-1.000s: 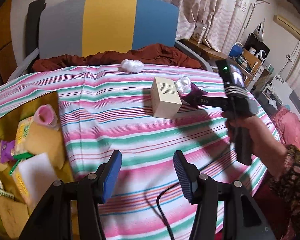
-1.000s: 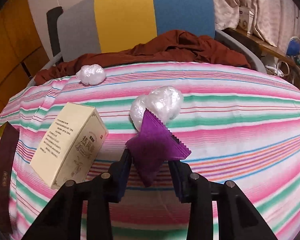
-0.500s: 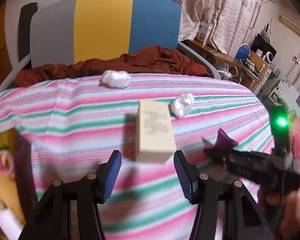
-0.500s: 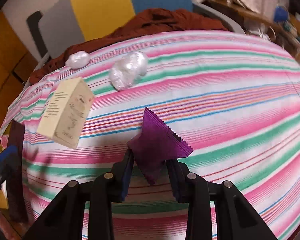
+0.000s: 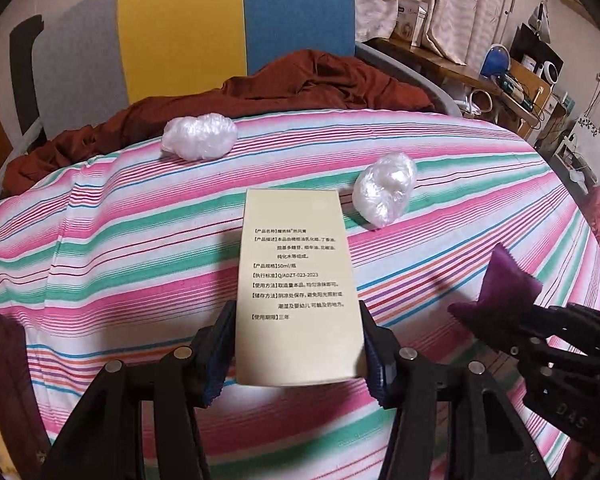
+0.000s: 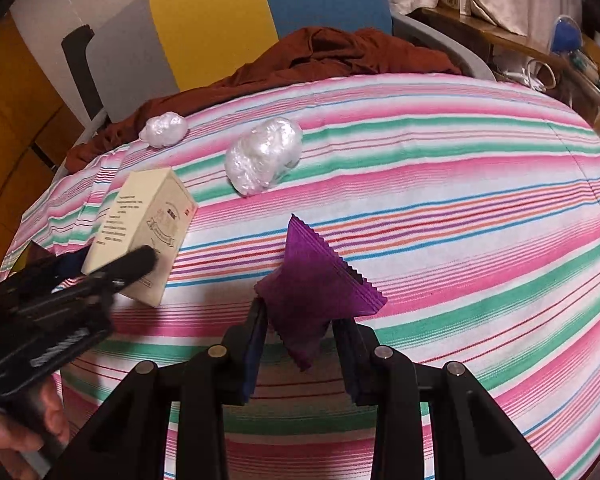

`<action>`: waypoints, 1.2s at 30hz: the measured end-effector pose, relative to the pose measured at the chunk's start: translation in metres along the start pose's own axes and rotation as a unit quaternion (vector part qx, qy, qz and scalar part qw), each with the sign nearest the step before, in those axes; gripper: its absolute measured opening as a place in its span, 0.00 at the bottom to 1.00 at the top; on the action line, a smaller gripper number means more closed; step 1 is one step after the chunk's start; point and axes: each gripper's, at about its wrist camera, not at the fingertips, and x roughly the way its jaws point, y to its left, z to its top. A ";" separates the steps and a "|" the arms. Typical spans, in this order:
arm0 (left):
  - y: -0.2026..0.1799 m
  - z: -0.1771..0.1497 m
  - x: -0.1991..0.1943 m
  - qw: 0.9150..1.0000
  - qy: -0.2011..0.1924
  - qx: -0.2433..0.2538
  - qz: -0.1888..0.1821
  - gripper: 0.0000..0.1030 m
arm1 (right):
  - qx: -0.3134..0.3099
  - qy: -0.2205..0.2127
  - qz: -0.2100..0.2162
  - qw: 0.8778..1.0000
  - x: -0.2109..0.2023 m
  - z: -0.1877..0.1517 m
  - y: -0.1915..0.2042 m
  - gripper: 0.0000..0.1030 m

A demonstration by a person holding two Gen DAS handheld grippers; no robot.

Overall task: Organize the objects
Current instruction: 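Grasp the purple packet with the right tool while the left tool grasps the cream box, then carry the cream box to the tray with the left tool while the right tool carries the purple packet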

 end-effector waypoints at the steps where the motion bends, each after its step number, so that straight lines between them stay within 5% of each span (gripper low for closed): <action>1: 0.001 0.000 0.001 1.000 -0.003 0.001 -0.001 0.53 | -0.004 -0.003 -0.002 1.000 0.000 0.000 0.001 0.33; 14: 0.020 -0.023 -0.030 0.998 -0.052 -0.009 -0.022 0.50 | -0.035 -0.024 -0.017 0.999 -0.001 0.001 0.010 0.32; 36: 0.091 -0.094 -0.150 0.987 -0.134 -0.073 -0.041 0.50 | -0.094 -0.043 -0.048 0.993 -0.001 -0.009 0.032 0.32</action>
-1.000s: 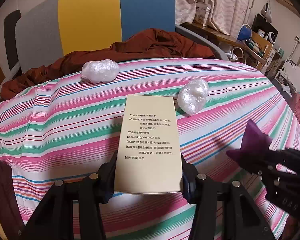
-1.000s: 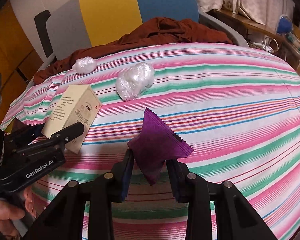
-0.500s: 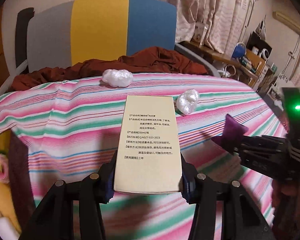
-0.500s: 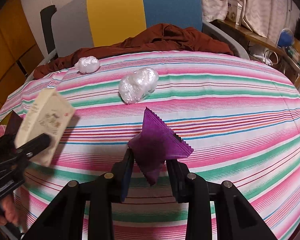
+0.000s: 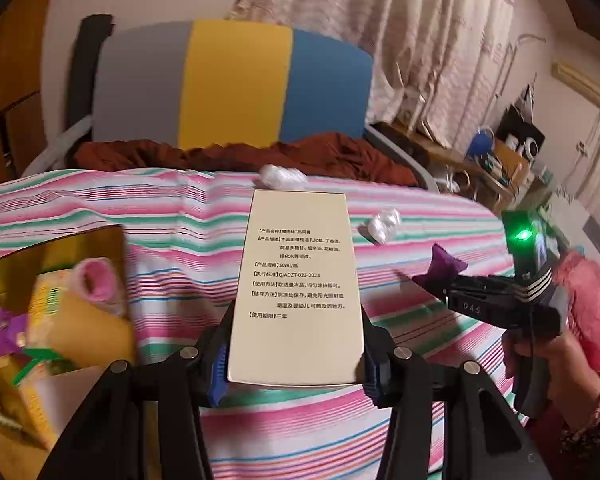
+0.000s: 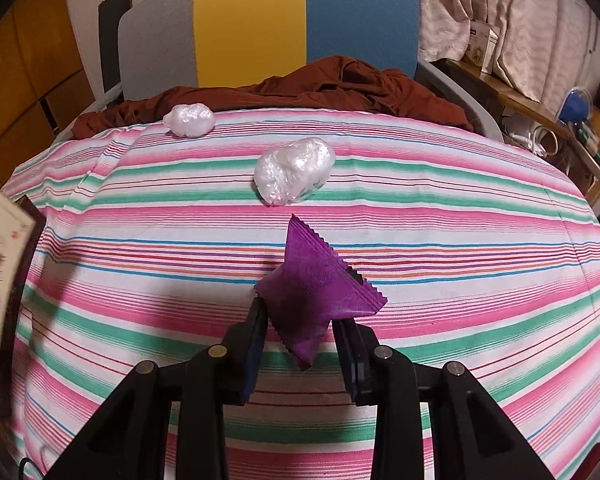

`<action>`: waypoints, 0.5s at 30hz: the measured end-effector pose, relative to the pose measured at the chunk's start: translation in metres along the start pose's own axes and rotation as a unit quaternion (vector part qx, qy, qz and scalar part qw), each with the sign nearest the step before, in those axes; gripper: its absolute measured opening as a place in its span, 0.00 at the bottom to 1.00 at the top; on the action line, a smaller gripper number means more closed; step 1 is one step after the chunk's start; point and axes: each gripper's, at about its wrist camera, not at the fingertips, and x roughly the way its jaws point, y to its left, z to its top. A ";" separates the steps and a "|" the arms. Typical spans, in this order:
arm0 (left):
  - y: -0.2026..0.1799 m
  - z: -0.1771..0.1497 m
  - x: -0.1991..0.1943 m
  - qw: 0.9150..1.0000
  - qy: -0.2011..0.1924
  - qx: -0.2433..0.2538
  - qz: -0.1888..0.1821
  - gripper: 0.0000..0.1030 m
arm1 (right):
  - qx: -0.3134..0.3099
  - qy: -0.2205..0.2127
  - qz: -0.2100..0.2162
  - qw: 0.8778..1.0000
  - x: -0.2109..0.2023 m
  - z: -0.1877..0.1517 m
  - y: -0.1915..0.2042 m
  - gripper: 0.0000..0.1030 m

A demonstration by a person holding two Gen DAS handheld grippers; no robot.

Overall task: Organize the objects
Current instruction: 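Carry the cream box to the tray with the left tool while the right tool carries the purple packet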

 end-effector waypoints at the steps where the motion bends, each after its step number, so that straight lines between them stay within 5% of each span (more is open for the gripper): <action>1: 0.006 -0.001 -0.009 1.000 -0.007 -0.001 0.005 0.50 | -0.003 -0.002 -0.001 1.000 -0.001 0.000 0.001 0.32; 15: 0.110 -0.017 -0.074 0.992 -0.043 -0.072 0.095 0.50 | -0.037 -0.025 0.005 0.999 -0.008 -0.003 0.023 0.32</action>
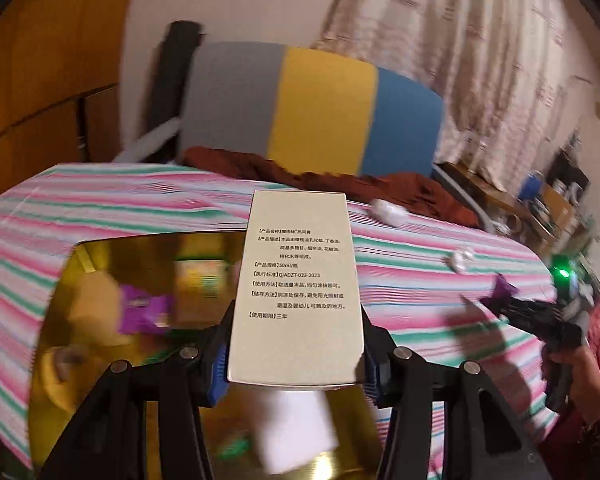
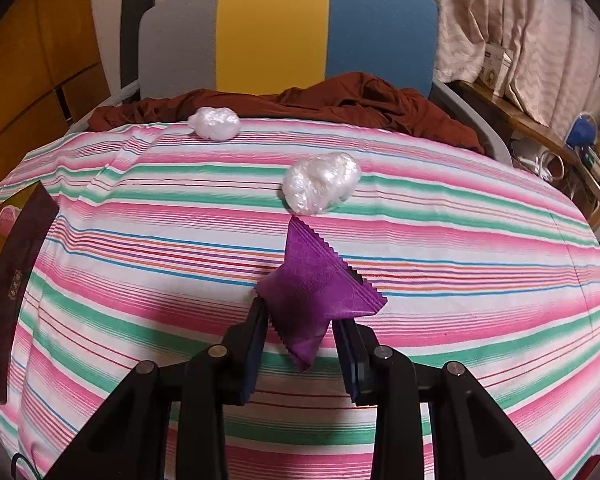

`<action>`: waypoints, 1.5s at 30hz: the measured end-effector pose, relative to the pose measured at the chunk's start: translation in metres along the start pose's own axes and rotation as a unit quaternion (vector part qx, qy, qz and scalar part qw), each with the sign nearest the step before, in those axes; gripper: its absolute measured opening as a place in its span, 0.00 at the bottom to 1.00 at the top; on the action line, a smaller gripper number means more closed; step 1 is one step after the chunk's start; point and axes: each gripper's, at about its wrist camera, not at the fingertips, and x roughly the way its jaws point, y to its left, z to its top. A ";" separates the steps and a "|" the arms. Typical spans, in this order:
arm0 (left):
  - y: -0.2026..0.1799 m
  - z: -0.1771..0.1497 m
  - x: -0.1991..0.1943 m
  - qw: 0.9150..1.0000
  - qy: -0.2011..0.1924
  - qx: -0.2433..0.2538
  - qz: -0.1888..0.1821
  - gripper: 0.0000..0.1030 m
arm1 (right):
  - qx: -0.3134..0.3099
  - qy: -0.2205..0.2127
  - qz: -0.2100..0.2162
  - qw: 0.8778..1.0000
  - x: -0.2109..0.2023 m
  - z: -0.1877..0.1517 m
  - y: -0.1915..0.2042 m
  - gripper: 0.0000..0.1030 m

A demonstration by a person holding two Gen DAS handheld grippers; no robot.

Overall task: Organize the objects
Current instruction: 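Carry the cream box to the tray with the left tool while the right tool carries the purple packet, then release the cream box in the tray with the left tool while the right tool drops the purple packet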

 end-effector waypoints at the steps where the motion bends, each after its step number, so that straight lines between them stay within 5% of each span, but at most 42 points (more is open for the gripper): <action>1: 0.012 0.002 0.000 1.000 0.002 -0.011 0.009 0.50 | -0.003 -0.002 0.002 1.000 -0.002 0.001 0.003 0.32; 13: 0.085 0.002 0.018 0.994 0.038 -0.041 0.097 0.50 | -0.028 -0.044 0.095 0.994 -0.052 0.006 0.081 0.32; 31: 0.114 -0.009 0.041 0.990 0.079 -0.067 0.097 0.53 | -0.096 -0.049 0.263 0.959 -0.106 -0.017 0.241 0.32; 36: 0.127 -0.006 0.017 0.991 0.044 -0.102 0.074 0.53 | -0.107 -0.029 0.282 0.953 -0.101 -0.025 0.269 0.32; 45: 0.159 -0.002 -0.024 0.984 -0.012 -0.143 0.108 0.53 | -0.158 0.001 0.308 0.938 -0.093 -0.042 0.316 0.32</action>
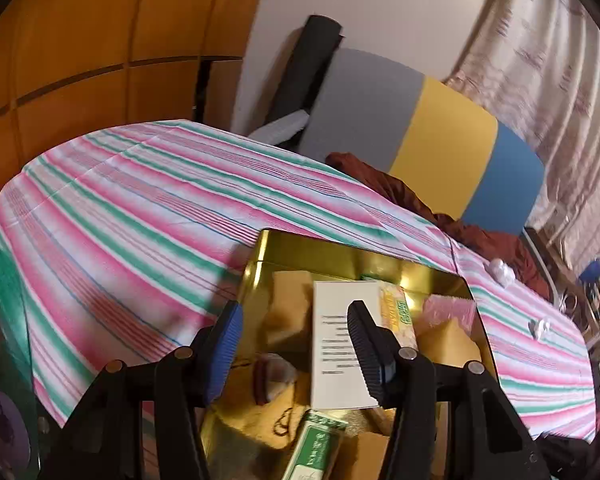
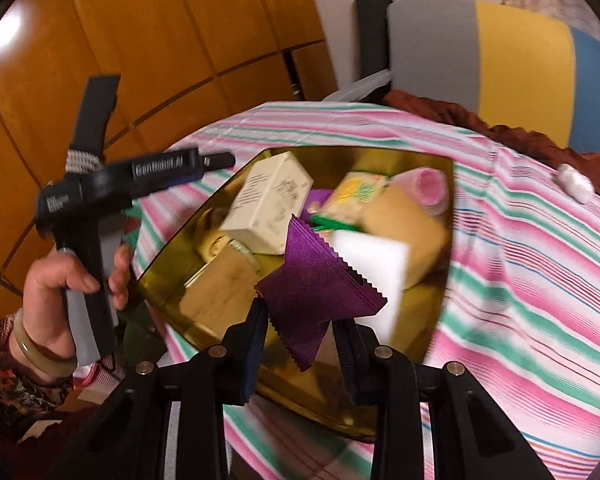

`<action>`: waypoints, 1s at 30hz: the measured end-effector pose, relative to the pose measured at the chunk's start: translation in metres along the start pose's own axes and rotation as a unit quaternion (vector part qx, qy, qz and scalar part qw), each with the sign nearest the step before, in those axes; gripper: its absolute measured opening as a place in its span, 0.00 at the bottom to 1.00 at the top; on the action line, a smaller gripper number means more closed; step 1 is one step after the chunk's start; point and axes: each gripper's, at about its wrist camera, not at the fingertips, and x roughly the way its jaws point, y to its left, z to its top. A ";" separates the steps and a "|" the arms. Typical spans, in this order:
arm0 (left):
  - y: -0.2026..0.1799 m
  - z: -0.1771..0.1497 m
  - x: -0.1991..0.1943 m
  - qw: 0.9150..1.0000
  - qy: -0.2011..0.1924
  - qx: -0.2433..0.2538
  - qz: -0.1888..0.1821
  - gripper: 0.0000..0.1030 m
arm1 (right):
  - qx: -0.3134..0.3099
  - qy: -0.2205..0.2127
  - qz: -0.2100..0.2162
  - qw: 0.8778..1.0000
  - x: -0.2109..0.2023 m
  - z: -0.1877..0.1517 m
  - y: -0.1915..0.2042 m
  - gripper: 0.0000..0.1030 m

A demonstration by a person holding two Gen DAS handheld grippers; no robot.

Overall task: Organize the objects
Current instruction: 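Release the cream box in the tray with the left tool while the right tool drops the purple packet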

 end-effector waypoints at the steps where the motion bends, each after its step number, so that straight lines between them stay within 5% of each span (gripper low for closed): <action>1: 0.003 0.000 -0.001 1.000 0.000 -0.004 0.001 0.53 | -0.007 0.004 0.003 1.000 0.004 0.000 0.005 0.32; 12: 0.011 -0.010 -0.007 1.000 0.006 -0.006 -0.001 0.53 | -0.031 0.030 -0.003 0.999 0.024 -0.008 0.025 0.37; 30: -0.042 -0.021 -0.015 0.998 0.025 0.041 -0.042 0.53 | 0.005 -0.028 -0.051 0.998 -0.014 0.000 -0.014 0.43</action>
